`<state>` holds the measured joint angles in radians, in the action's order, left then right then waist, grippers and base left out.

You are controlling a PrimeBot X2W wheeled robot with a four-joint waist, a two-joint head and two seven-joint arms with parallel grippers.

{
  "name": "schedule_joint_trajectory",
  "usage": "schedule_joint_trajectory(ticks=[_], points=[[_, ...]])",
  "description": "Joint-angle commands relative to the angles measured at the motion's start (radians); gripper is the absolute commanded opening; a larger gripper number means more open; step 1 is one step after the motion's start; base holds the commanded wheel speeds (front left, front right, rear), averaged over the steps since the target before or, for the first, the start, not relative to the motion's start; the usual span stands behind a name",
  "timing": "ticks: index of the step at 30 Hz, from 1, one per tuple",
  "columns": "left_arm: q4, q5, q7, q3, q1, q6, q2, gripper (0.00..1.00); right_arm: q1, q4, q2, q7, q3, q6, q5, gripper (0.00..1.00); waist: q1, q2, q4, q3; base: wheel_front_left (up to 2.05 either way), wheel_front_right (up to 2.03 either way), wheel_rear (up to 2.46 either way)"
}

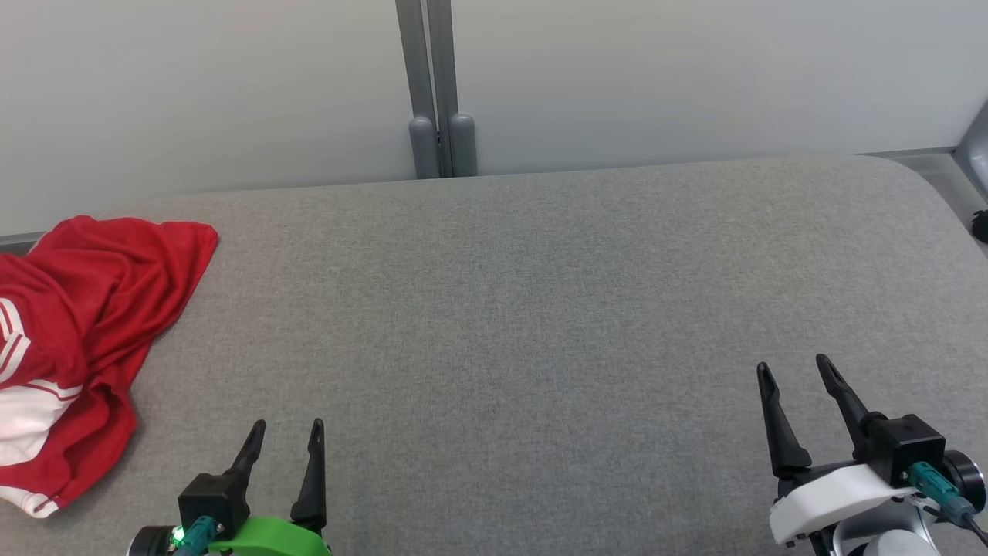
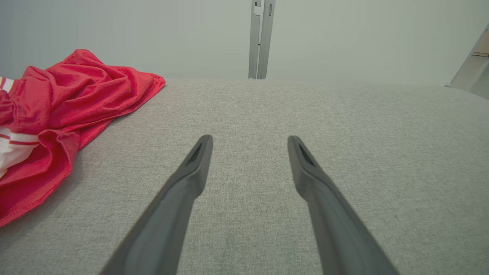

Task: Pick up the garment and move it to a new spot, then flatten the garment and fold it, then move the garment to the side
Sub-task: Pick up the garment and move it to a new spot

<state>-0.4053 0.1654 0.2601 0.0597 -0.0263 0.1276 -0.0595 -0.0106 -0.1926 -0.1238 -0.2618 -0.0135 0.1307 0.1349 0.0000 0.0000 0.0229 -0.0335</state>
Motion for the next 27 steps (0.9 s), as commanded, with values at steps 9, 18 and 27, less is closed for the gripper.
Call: schedule_joint_trajectory(ticks=[9, 18, 27], points=[[-0.014, 0.027, 0.006, -0.006, -0.006, 0.003, -0.017, 1.00, -0.014, -0.007, -0.001, -0.004, 0.026, 0.000, 0.005, 1.00, 0.0000, 0.0000, -0.003, -0.002, 0.00, 0.00, 0.00], [-0.017, 0.052, 0.006, 0.014, -0.015, 0.003, -0.024, 1.00, -0.018, -0.010, 0.000, -0.004, 0.032, 0.000, 0.009, 1.00, 0.0000, 0.0000, 0.006, 0.000, 0.00, 0.00, 0.00], [-0.023, 0.058, 0.005, 0.041, -0.039, 0.003, -0.034, 1.00, -0.052, -0.004, 0.000, -0.004, 0.031, 0.000, 0.014, 1.00, 0.0000, 0.0000, 0.188, -0.010, 0.00, 0.00, 0.00]])
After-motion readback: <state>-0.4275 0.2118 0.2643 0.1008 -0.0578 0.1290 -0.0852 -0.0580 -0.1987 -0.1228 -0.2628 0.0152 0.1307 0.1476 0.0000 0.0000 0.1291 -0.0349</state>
